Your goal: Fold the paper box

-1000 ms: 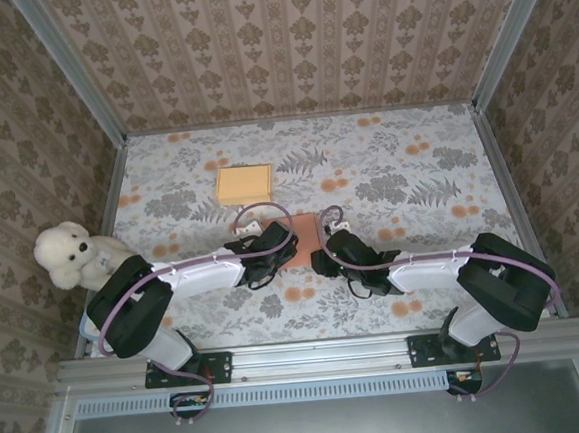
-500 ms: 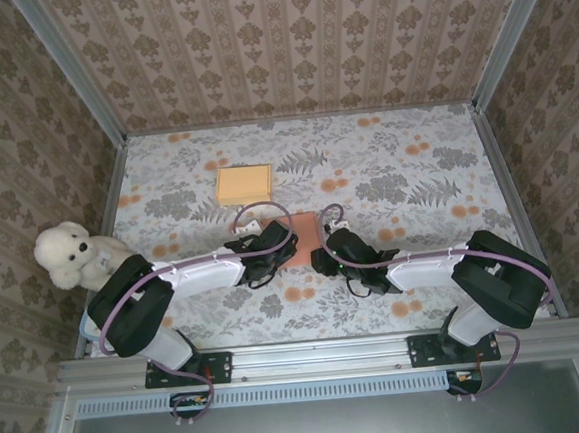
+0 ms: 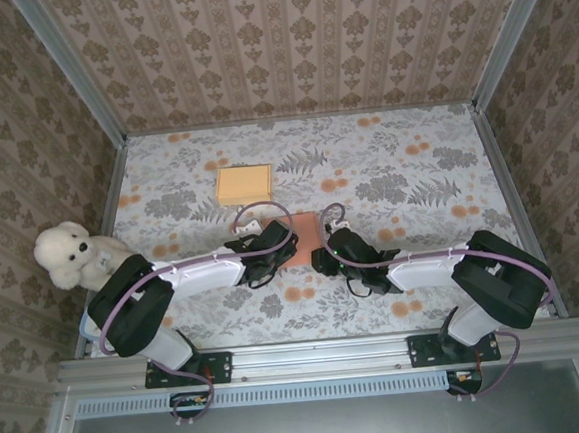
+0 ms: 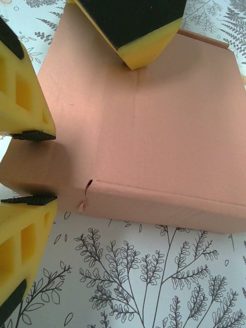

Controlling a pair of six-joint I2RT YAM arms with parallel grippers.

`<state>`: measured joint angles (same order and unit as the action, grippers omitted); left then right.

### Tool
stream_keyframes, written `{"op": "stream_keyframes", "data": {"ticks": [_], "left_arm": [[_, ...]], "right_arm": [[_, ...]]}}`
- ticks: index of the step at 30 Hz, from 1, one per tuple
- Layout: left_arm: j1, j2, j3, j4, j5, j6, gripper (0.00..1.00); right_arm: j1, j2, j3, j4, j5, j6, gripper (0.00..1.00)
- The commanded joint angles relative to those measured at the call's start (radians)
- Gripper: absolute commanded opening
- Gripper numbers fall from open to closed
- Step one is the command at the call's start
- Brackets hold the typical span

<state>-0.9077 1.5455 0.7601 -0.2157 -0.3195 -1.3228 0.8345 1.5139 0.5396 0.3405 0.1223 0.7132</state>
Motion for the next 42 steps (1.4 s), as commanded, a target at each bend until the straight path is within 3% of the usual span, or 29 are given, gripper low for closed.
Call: {"op": "stream_keyframes", "data": {"ticks": [1, 20, 30, 42], "left_arm": [[0.016, 0.085, -0.056, -0.212, 0.019, 0.030, 0.73], [0.017, 0.088, -0.061, -0.205, 0.021, 0.030, 0.73], [0.018, 0.085, -0.065, -0.202, 0.024, 0.030, 0.73], [0.021, 0.085, -0.068, -0.201, 0.025, 0.031, 0.73]], "right_arm": [[0.004, -0.016, -0.017, 0.015, -0.061, 0.017, 0.36], [0.014, -0.037, -0.030, 0.041, -0.092, 0.037, 0.36], [0.014, -0.003, -0.035, 0.032, 0.009, -0.036, 0.35], [0.014, 0.060, -0.050, 0.102, 0.037, -0.064, 0.35]]}}
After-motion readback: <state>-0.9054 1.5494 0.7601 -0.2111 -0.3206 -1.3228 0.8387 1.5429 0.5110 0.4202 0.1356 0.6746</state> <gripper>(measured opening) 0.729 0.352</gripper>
